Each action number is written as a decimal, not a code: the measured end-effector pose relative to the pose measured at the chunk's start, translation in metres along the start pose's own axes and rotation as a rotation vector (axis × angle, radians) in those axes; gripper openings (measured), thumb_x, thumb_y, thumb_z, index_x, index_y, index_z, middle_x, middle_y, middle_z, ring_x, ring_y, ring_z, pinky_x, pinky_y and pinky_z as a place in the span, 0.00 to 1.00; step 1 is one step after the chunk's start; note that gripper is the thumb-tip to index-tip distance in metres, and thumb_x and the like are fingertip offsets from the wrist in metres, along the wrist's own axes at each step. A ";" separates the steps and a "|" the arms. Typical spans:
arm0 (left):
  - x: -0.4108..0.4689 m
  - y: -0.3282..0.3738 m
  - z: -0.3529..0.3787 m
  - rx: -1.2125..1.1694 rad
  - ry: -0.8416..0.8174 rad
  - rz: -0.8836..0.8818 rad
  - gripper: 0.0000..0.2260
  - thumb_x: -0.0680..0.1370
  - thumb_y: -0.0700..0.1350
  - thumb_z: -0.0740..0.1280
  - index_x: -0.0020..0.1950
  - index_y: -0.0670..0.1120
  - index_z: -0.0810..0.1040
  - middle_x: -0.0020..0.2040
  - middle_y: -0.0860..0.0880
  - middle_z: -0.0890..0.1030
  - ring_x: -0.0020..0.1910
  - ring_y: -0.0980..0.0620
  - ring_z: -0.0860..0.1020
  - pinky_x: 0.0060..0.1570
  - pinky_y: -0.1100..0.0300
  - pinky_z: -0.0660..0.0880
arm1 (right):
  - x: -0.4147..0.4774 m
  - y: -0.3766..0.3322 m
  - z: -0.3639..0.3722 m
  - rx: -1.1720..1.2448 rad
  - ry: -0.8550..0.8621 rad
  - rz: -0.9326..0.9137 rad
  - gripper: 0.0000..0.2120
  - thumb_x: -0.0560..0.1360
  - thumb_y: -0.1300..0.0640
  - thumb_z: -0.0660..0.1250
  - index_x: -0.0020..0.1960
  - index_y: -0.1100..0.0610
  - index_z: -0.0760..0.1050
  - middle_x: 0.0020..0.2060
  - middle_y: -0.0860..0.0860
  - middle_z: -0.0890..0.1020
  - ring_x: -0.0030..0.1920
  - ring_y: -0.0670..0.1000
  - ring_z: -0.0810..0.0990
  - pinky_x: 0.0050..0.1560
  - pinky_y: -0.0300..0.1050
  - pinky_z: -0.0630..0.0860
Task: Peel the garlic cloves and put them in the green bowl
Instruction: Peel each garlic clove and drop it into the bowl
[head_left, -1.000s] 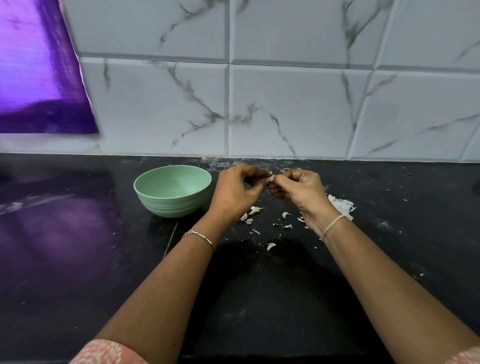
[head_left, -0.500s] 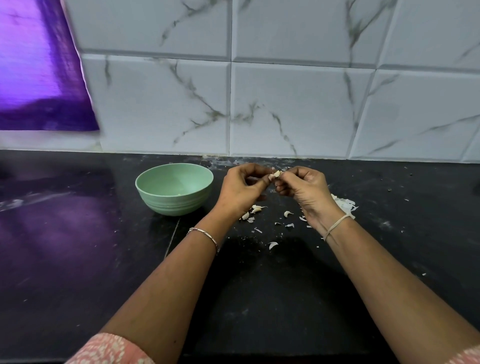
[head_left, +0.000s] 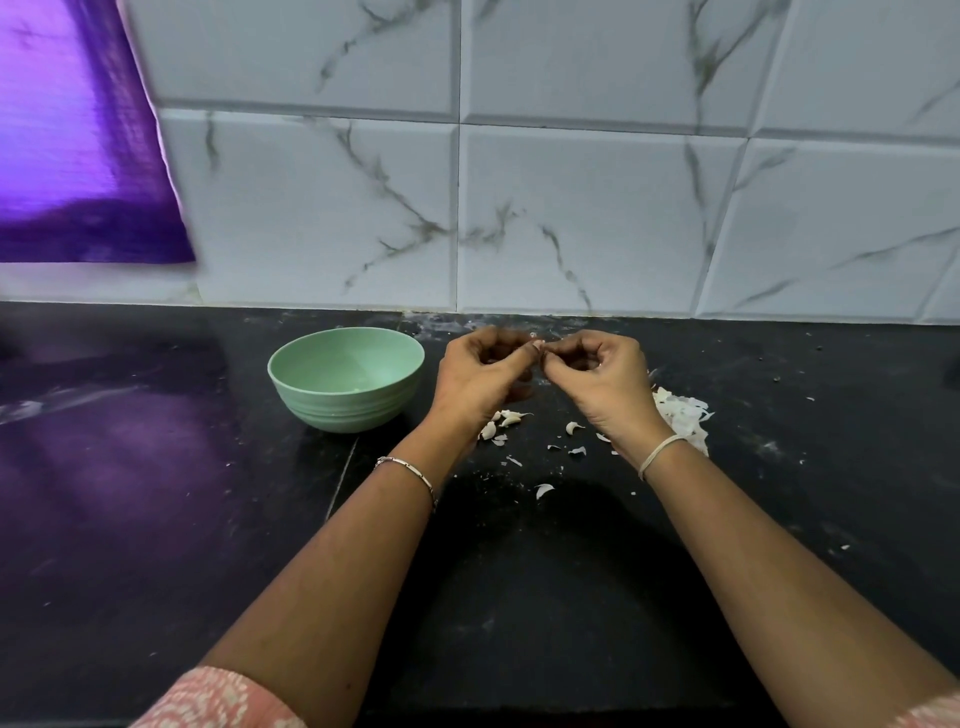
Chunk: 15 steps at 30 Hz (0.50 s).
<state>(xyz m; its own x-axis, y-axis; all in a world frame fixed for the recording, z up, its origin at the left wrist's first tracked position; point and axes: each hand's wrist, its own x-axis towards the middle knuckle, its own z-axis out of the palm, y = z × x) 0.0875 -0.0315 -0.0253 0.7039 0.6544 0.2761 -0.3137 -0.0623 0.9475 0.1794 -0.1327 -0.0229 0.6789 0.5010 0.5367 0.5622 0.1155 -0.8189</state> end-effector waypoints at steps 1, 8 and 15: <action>0.000 0.000 0.000 -0.007 -0.010 -0.001 0.02 0.75 0.39 0.72 0.46 0.42 0.81 0.40 0.42 0.80 0.35 0.53 0.79 0.38 0.57 0.81 | 0.000 0.001 0.000 -0.034 -0.001 -0.023 0.07 0.70 0.64 0.74 0.37 0.54 0.81 0.33 0.48 0.83 0.34 0.42 0.80 0.40 0.37 0.77; 0.000 0.001 0.000 -0.011 -0.035 -0.033 0.02 0.77 0.37 0.70 0.46 0.43 0.78 0.43 0.42 0.80 0.39 0.49 0.79 0.41 0.54 0.81 | 0.001 0.006 -0.001 -0.197 0.019 -0.115 0.04 0.69 0.62 0.74 0.37 0.55 0.81 0.31 0.49 0.83 0.33 0.49 0.80 0.40 0.47 0.80; -0.002 0.003 0.001 -0.047 -0.052 -0.057 0.02 0.76 0.37 0.70 0.47 0.42 0.79 0.41 0.43 0.81 0.37 0.52 0.79 0.39 0.58 0.82 | 0.002 0.004 -0.003 -0.217 0.061 -0.155 0.03 0.68 0.61 0.73 0.38 0.56 0.81 0.32 0.49 0.83 0.34 0.51 0.82 0.39 0.48 0.81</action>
<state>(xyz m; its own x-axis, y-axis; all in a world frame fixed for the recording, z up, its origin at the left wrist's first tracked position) 0.0858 -0.0341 -0.0230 0.7535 0.6156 0.2309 -0.3004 0.0100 0.9537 0.1848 -0.1339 -0.0246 0.6003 0.4380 0.6692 0.7453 -0.0028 -0.6667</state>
